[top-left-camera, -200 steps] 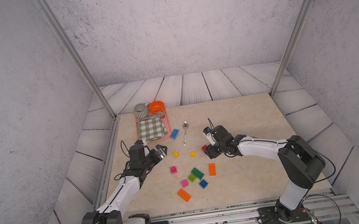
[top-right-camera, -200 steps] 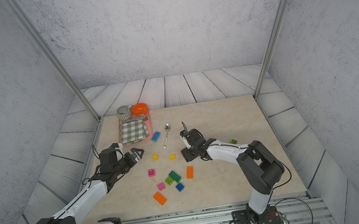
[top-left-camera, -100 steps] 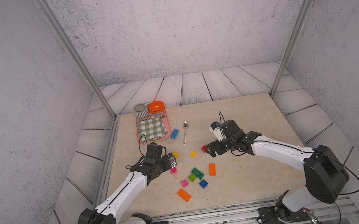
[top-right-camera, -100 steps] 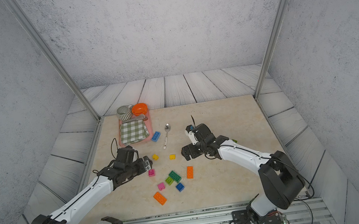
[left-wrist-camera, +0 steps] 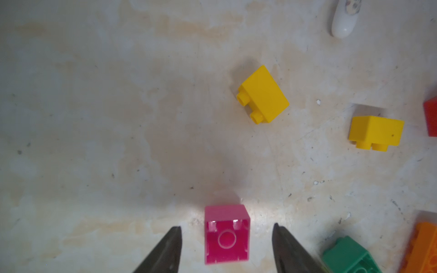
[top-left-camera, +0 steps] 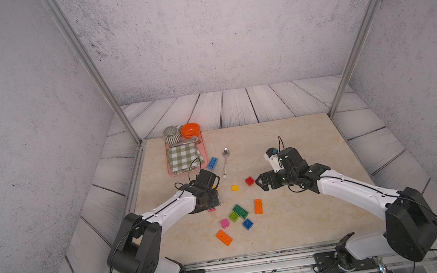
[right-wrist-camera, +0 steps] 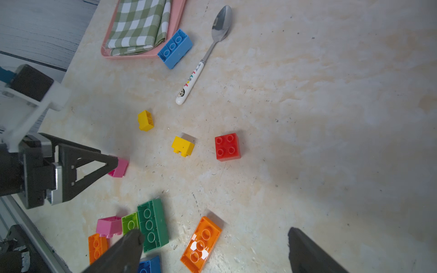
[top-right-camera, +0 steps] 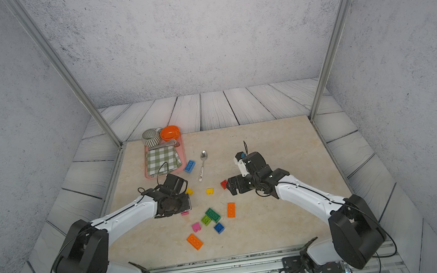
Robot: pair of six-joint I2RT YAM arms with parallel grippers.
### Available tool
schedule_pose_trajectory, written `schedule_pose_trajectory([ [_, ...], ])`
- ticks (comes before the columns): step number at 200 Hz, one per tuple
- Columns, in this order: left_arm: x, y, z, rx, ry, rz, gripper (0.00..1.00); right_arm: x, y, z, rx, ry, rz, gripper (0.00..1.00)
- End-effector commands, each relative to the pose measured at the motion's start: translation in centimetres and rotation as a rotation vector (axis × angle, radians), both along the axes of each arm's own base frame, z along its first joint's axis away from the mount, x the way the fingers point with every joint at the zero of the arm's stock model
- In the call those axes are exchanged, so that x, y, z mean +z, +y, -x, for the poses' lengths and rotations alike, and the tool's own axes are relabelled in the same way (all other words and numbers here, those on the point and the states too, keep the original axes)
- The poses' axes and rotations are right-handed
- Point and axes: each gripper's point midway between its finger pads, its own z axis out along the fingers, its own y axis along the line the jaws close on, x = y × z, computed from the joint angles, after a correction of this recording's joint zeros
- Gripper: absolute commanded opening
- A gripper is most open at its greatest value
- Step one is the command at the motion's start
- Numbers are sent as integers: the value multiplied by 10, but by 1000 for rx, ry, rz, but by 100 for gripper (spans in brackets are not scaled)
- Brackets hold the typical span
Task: Assemble the letter p with lego
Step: Place the lego brick at the center of the board, then pick up the lego brick from the center of the board.
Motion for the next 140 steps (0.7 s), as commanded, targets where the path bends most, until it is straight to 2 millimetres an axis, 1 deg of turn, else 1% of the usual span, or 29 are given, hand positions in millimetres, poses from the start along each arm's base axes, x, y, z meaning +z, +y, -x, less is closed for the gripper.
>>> schedule_pose_trajectory([
  [1,-4,1,-2,-4,10,-37,59,9,-1,-1,-11,-15,-38,99],
  [8,-6,1,-2,-3,13,-41,57,9,-1,-2,-9,-12,-42,99],
  [15,-7,1,-2,-4,15,-42,54,8,-1,-2,-9,-6,-45,99],
  [30,-11,2,-1,-2,22,-50,52,6,0,-1,-3,6,-55,99],
  [34,-12,2,-2,1,22,-50,49,5,1,-1,0,9,-59,99],
  [41,-13,1,-2,0,23,-51,48,5,2,-1,5,14,-63,99],
  [51,-15,1,-2,2,25,-47,43,4,3,-1,9,18,-69,99],
  [57,-15,0,-2,1,25,-46,38,3,3,0,14,20,-72,99],
  [72,-16,-2,-3,0,26,-37,32,3,6,1,25,19,-84,99],
  [80,-16,-4,-3,-4,26,-29,25,2,7,2,35,17,-90,99],
  [93,-13,-8,-4,-8,27,-9,20,3,9,3,53,11,-100,99],
  [107,-7,-17,-3,-28,37,41,20,6,12,5,85,-5,-114,99],
  [122,6,-34,-1,-61,52,140,19,11,14,8,111,-28,-129,99],
  [140,28,-62,4,-99,87,361,19,21,18,11,149,-77,-167,99],
])
